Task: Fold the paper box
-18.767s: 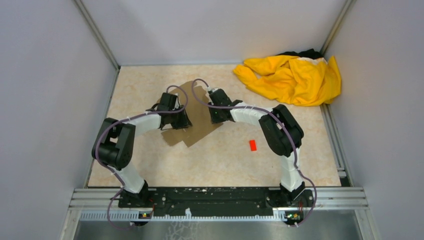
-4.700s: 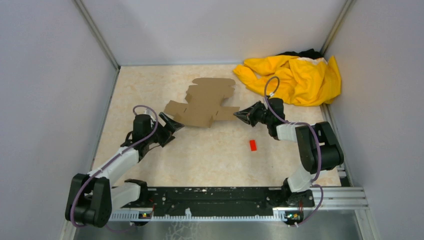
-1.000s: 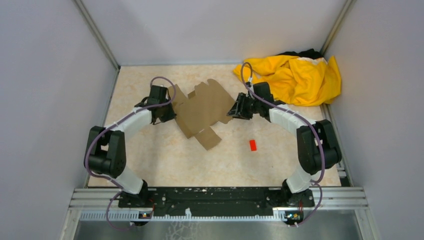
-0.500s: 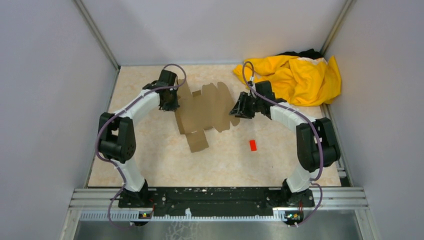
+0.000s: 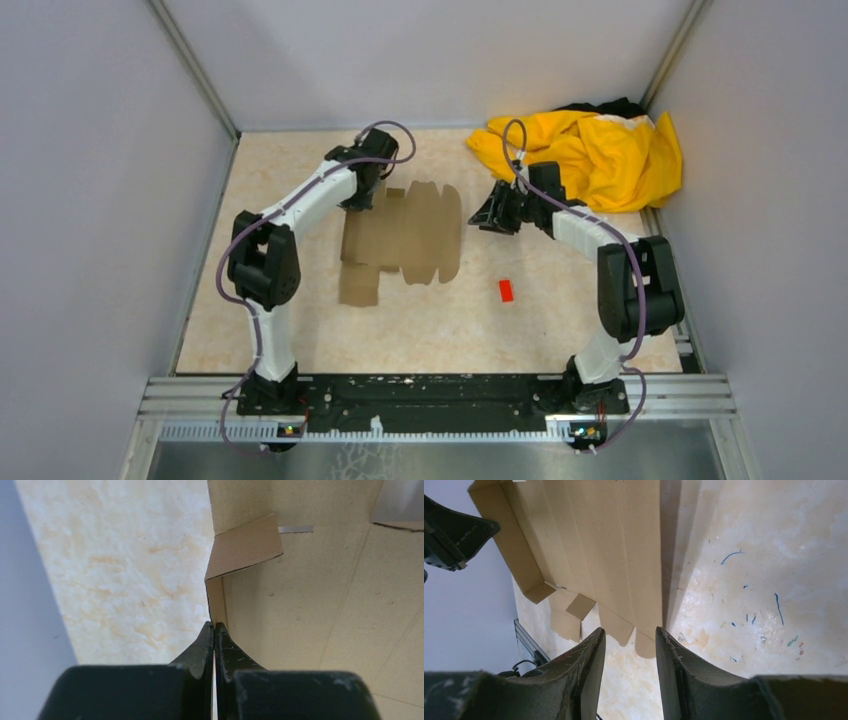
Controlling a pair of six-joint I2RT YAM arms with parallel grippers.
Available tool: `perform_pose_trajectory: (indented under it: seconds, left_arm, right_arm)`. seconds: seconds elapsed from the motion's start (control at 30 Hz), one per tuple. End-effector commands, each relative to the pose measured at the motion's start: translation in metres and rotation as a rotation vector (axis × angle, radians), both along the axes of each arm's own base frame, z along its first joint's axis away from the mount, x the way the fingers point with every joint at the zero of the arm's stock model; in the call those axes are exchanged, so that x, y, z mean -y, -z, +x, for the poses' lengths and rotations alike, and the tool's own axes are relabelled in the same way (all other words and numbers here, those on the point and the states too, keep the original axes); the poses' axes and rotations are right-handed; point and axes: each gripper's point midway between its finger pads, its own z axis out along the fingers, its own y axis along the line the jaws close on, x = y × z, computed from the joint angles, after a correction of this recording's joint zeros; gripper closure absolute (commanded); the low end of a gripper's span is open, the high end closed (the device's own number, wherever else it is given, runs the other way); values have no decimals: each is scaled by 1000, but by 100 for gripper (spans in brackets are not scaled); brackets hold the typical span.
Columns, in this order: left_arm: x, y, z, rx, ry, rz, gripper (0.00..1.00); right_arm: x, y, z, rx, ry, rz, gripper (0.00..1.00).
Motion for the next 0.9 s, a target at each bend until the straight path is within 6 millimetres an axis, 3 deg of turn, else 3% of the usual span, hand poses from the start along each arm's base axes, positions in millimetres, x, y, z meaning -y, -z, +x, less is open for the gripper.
perform_pose_trajectory:
  seconds: [0.0, 0.13, 0.33, 0.5, 0.7, 0.87]
  left_arm:
    - [-12, -35, -2, 36, 40, 203, 100]
    - [2, -54, 3, 88, 108, 272, 100]
    - [42, -71, 5, 149, 255, 376, 100]
    - [69, -70, 3, 153, 360, 445, 100]
    - [82, -62, -3, 139, 413, 493, 100]
    - [96, -67, -7, 166, 462, 529, 100]
  right_arm:
    - [-2, -23, 9, 86, -20, 54, 58]
    - [-3, -20, 9, 79, -26, 65, 58]
    - [-8, -16, 8, 80, -50, 101, 58]
    - [-12, -7, 4, 56, -67, 133, 58]
    - [-16, -3, 5, 45, -71, 199, 58]
    - [-15, -8, 12, 34, -55, 308, 59]
